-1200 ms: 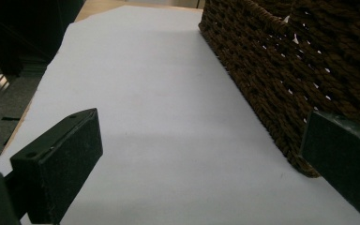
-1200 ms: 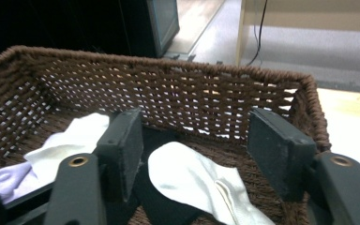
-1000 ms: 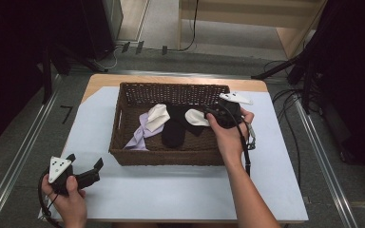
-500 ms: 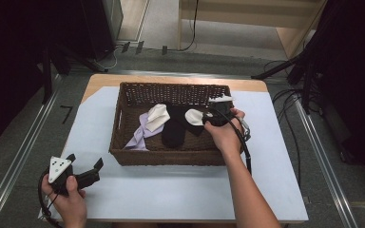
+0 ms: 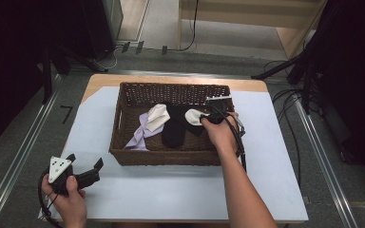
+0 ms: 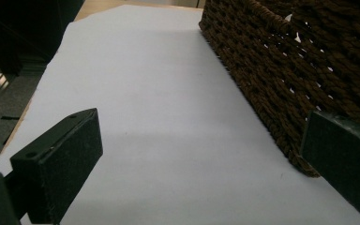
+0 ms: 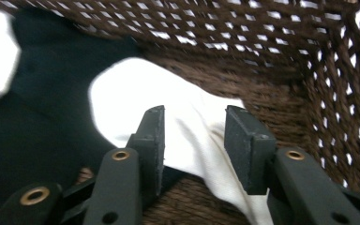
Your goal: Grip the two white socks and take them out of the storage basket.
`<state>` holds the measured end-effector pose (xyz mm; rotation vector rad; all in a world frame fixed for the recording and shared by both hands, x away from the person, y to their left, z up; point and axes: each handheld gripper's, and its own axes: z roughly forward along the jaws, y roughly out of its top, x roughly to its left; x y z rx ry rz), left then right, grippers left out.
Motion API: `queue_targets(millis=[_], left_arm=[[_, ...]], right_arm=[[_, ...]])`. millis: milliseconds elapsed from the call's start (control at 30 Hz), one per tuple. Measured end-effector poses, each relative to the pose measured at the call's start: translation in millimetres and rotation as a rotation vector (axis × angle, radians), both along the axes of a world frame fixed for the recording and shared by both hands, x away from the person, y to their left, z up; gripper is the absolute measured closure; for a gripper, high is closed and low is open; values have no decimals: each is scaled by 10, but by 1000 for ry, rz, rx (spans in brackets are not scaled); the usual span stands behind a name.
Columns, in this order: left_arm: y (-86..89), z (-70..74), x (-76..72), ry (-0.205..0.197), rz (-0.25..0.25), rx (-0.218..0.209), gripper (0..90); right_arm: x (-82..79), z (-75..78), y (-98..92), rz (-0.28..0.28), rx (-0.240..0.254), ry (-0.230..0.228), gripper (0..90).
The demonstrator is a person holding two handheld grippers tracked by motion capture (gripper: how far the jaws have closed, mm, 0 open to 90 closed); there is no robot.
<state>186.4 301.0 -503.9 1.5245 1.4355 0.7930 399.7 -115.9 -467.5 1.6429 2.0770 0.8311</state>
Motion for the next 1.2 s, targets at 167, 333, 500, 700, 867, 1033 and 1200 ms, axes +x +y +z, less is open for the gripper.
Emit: queue_targets(millis=[167,333,500,700,867,1033,1200], left_arm=[[0,0,0,1,0,-2,3],[2,-3,3,0,-3,-5,3],[3,-3,5,1,-4,-7,3],[5,-2,6,3,-5,-7,3],[5,-1,6,5,-4,-5,3],[3,-2,7,5,-3,-4,3],[3,-1,6,5,-4,-3,3]], right_arm=[[30,-68,7,-8,-71,21,535],[48,-133,11,37,-88,70,598],[23,-81,30,85,-54,109,870],[-26,29,28,84,5,54,879],[-115,164,-18,52,39,-108,879],[-210,255,-6,76,56,-236,880],[-295,318,-19,91,74,-351,880]])
